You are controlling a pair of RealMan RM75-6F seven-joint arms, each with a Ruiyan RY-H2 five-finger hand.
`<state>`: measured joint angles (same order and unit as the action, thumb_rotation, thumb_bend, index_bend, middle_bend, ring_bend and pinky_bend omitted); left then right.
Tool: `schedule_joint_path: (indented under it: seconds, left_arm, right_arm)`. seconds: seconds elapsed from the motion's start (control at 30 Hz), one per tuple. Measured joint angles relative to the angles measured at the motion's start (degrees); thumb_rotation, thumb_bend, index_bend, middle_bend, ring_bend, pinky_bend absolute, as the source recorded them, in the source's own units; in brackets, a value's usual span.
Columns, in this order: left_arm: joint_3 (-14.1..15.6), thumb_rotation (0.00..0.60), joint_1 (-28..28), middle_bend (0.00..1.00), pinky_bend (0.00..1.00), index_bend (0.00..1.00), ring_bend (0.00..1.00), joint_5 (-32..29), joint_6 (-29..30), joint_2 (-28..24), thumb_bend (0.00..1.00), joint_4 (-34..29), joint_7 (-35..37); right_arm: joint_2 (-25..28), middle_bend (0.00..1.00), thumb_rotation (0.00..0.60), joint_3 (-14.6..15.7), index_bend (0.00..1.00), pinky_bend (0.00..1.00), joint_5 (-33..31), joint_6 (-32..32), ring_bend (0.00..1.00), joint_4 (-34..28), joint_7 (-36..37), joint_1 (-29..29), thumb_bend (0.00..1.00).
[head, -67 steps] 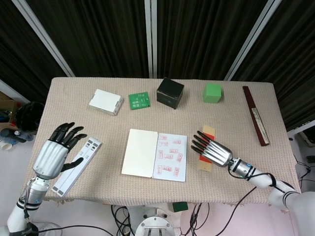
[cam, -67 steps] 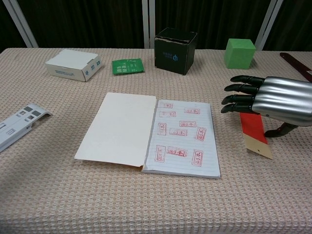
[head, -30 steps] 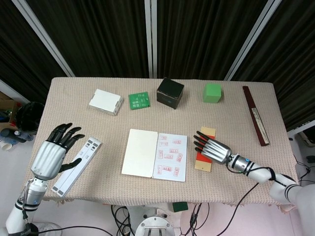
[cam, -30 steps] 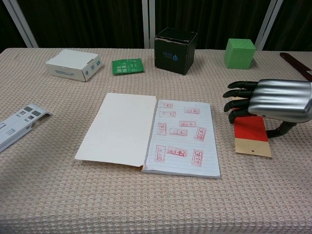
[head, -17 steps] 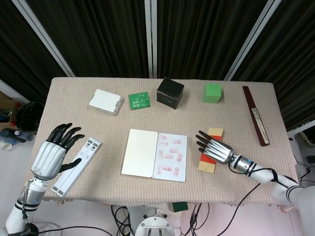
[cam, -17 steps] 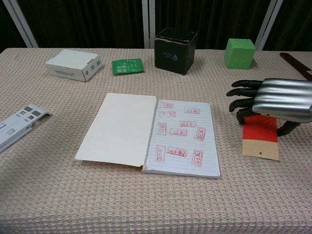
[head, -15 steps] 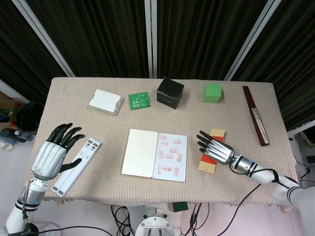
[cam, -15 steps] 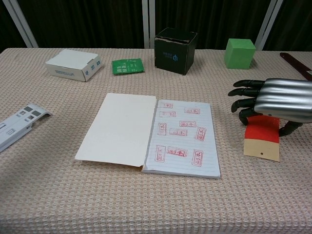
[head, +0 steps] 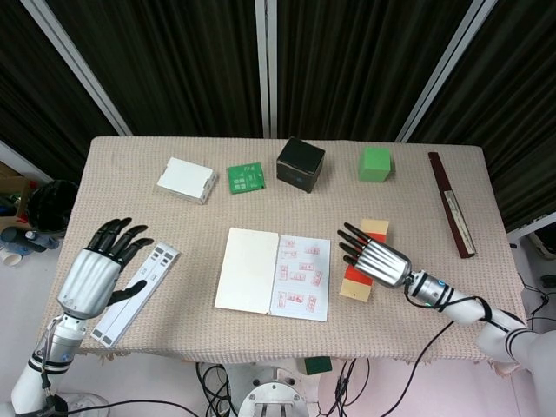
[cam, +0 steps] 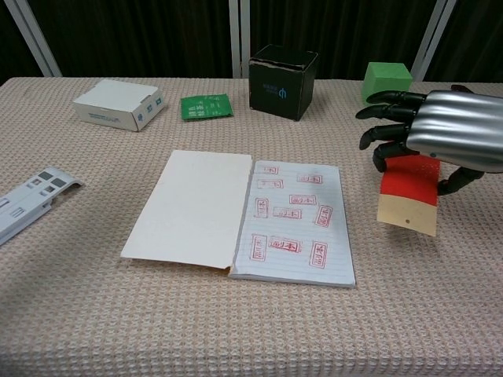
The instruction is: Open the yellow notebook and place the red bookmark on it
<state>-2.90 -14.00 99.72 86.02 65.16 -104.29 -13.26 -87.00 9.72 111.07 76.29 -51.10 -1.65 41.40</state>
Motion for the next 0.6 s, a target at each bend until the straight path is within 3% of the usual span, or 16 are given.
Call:
schedule_joint_path:
  seconds: [0.3, 0.6]
  left_arm:
    - [0.14, 0.600, 0.43, 0.20, 0.16, 0.28, 0.11, 0.02, 0.26, -0.44, 0.01, -0.91, -0.79]
    - [0.36, 0.600, 0.78, 0.20, 0.16, 0.28, 0.11, 0.15, 0.64, -0.53, 0.01, -0.30, 0.11]
  right_arm:
    - [-5.49, 0.23, 0.600, -2.46, 0.43, 0.00, 1.76, -3.44, 0.06, -3.76, -2.52, 5.45, 0.22]
    - [-11.83, 0.22, 0.600, -4.30, 0.41, 0.00, 1.13, -7.98, 0.06, -3.26, -4.51, 8.79, 0.22]
